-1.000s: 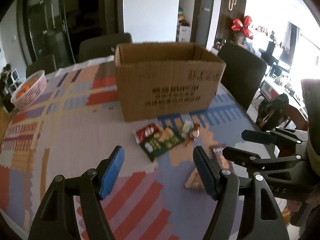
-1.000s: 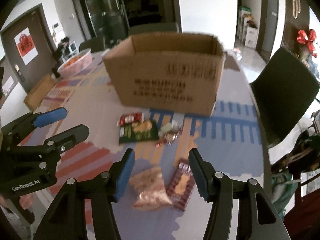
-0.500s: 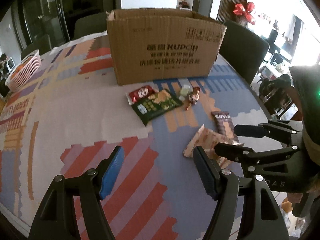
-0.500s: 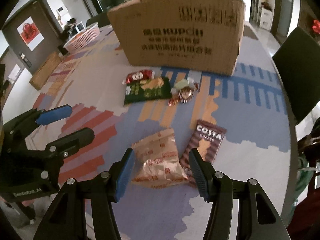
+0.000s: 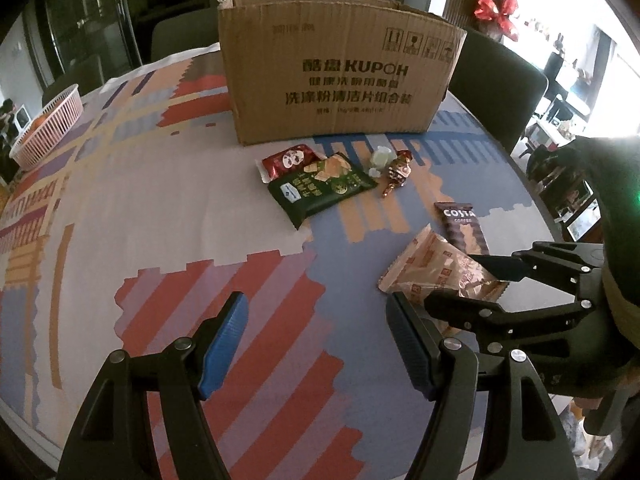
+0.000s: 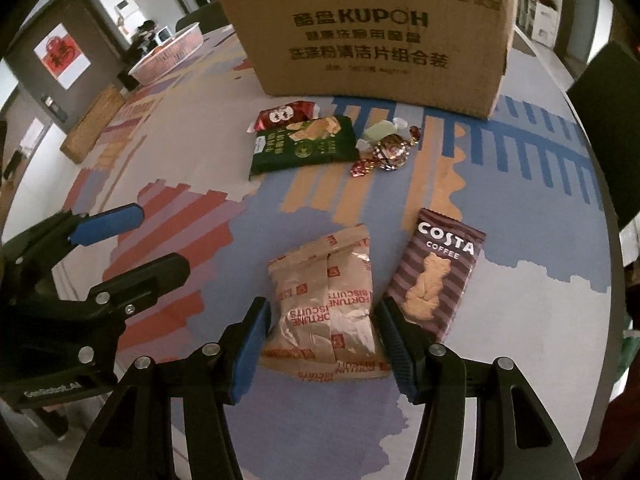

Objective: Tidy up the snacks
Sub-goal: 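Grasp the Fortune biscuits bag with the right tool while the left tool grasps the COSTA biscuit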

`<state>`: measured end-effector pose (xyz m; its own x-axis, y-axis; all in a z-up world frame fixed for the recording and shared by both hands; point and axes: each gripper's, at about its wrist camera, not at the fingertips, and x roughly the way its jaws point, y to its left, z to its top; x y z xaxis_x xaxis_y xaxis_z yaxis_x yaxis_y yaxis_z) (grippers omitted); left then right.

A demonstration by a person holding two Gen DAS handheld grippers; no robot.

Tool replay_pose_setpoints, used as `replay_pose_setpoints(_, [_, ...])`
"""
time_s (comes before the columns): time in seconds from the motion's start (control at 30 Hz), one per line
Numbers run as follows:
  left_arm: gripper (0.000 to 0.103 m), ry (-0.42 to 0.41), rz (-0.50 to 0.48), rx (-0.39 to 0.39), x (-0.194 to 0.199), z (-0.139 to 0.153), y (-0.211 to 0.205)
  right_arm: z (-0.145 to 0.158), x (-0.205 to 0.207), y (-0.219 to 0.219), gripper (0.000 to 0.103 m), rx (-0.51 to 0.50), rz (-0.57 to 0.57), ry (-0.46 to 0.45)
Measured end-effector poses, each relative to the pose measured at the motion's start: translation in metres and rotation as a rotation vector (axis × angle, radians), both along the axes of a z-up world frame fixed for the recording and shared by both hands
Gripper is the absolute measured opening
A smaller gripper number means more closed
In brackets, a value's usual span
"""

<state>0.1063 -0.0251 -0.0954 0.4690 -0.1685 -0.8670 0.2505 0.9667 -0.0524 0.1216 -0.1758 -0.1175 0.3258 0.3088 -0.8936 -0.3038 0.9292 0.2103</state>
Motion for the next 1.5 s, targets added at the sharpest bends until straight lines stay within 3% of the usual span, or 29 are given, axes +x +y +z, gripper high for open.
replay_pose_setpoints(0.17, [0.071, -0.002, -0.010, -0.002, -0.001, 0.002, -0.003, 0.002, -0.004, 0.000, 0.043, 0.009, 0.000, -0.016])
replay_pose_setpoints(0.3, [0.071, -0.024, -0.027, 0.001, -0.002, 0.008, -0.009, 0.008, -0.010, -0.004, 0.042, 0.005, -0.025, -0.054])
replay_pose_setpoints(0.63, [0.070, -0.064, -0.157, -0.022, 0.006, 0.017, -0.058, 0.037, -0.026, -0.053, 0.042, 0.018, -0.251, -0.164])
replay_pose_setpoints(0.93, [0.069, -0.014, -0.273, -0.041, 0.016, -0.005, -0.117, 0.035, -0.041, -0.100, 0.042, -0.048, -0.379, -0.193])
replay_pose_setpoints(1.23, [0.062, 0.012, -0.237, 0.022, 0.027, -0.032, -0.149, 0.028, -0.049, -0.129, 0.042, -0.103, -0.457, -0.220])
replay_pose_setpoints(1.5, [0.052, 0.004, -0.209, 0.059, 0.029, -0.044, -0.158, 0.019, -0.049, -0.140, 0.042, -0.082, -0.498, -0.213])
